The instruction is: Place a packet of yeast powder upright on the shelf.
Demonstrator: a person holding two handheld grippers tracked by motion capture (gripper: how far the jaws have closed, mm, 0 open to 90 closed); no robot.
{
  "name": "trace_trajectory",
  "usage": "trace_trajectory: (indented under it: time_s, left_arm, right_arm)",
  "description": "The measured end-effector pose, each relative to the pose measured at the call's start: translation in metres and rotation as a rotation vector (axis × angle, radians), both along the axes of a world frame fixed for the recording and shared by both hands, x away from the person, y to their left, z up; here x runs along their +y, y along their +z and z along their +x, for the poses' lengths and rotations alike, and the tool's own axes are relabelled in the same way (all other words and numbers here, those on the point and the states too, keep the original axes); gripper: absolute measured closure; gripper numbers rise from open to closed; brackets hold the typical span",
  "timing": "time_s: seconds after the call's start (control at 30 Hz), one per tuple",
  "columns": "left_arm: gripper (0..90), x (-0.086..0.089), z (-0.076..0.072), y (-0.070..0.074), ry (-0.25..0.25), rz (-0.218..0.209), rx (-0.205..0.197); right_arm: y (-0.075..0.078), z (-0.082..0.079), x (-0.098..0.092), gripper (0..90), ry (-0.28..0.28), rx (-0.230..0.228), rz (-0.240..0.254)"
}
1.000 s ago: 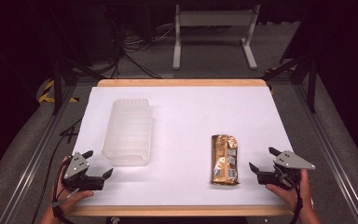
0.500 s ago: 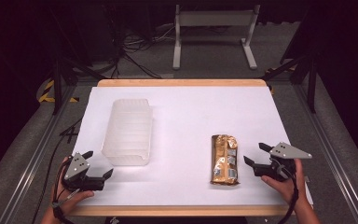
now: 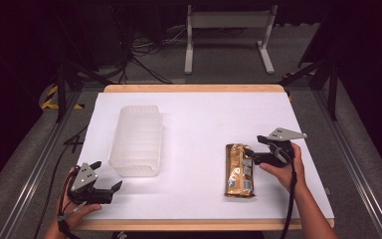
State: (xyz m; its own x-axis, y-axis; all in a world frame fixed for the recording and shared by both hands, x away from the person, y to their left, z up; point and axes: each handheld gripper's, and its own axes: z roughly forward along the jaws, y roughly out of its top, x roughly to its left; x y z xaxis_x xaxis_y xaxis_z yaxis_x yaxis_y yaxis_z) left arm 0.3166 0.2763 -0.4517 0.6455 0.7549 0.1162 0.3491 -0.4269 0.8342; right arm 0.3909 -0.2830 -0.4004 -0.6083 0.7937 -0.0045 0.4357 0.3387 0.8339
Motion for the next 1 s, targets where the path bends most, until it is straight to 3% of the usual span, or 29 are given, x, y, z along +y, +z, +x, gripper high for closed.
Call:
trace_trajectory:
  time_s: [0.1,0.27,0.53,0.73,0.9,1.0]
  left_arm:
    - [3.4,0.0,0.0,-0.001,-0.003,0.003,0.006]
    - [3.4,-0.001,0.0,-0.001,-0.012,-0.001,0.01]
    - [3.4,-0.001,0.0,-0.001,-0.015,-0.005,0.012]
    - [3.5,-0.002,-0.001,0.0,-0.018,0.006,-0.002]
    - [3.5,-0.003,-0.001,0.0,-0.021,0.009,-0.004]
    - [3.5,-0.002,-0.001,0.001,-0.017,0.009,-0.008]
  right_arm:
    - [-0.005,0.016,0.012,34.9,-0.008,0.056,-0.026]
    - [-0.009,0.027,0.014,36.7,-0.058,0.096,-0.018]
    - [-0.026,0.036,0.004,40.4,-0.075,0.185,0.048]
    - [-0.035,0.039,0.003,48.6,-0.035,0.238,0.096]
    - [-0.039,0.038,0.003,61.2,-0.015,0.255,0.131]
    - [-0.035,0.035,0.003,81.1,-0.015,0.231,0.121]
